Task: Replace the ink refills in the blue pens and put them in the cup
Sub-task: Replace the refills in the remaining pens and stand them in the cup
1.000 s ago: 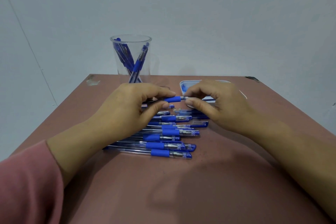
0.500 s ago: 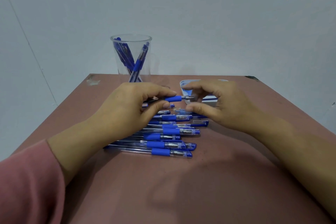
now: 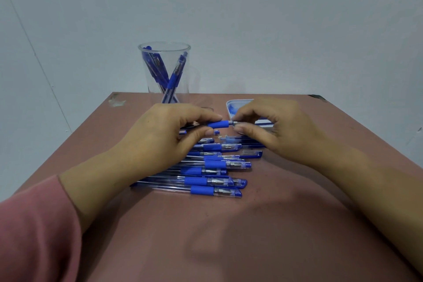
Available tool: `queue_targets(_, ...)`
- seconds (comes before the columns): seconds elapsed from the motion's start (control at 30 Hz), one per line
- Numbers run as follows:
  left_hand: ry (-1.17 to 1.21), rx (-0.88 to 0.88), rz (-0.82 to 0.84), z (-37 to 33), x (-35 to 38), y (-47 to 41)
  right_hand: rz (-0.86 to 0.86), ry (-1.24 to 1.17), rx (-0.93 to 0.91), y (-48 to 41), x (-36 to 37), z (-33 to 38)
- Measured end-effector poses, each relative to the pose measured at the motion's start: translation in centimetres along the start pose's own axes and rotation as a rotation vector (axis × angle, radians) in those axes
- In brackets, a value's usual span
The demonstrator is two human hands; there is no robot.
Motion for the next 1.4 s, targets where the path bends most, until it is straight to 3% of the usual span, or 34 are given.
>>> queue_targets(0.13, -0.003, 0.0, 0.004, 0.0, 0.0, 0.0, 0.038, -0.041, 0.063, 0.2, 0.2, -0.6)
queue_targets(0.3, -0.002, 0.0, -0.002, 0.1, 0.0, 0.0, -0.005, -0.014, -0.023, 0.0, 0.0, 0.3)
queue_targets(0.73, 0.004, 0.002, -0.024, -0.1, 0.0, 0.0, -0.026, -0.009, -0.017, -0.1, -0.1, 0.7)
queue_targets(0.93, 0.026, -0.075, 0.007, 1.3, 0.2, -0.1, 0.13, -0.106, 0.203, 0.2, -0.4, -1.4)
queue_targets(1.07, 0.04, -0.104, 0.018, 2.0, 0.2, -0.1, 0.353, -0.043, 0.338, 1.2, -0.5, -2.7)
queue_targets(1.23, 0.051, -0.105, 0.035, 1.8, 0.4, -0.1, 0.55, 0.06, 0.347, 1.6, 1.2, -2.9)
queue_targets(1.4, 0.064, -0.11, 0.047, 1.7, 0.4, -0.1, 0.593, 0.072, 0.381, 1.9, 1.6, -3.1)
Point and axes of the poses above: each hand's wrist, its own y-axis away from the middle knuckle, its own x-axis out of the palm, z = x × y, the point moved 7 cm from there along -y, towards the middle knuckle, and after that the axes turned 4 degrees about z, right-handed, at the moved point
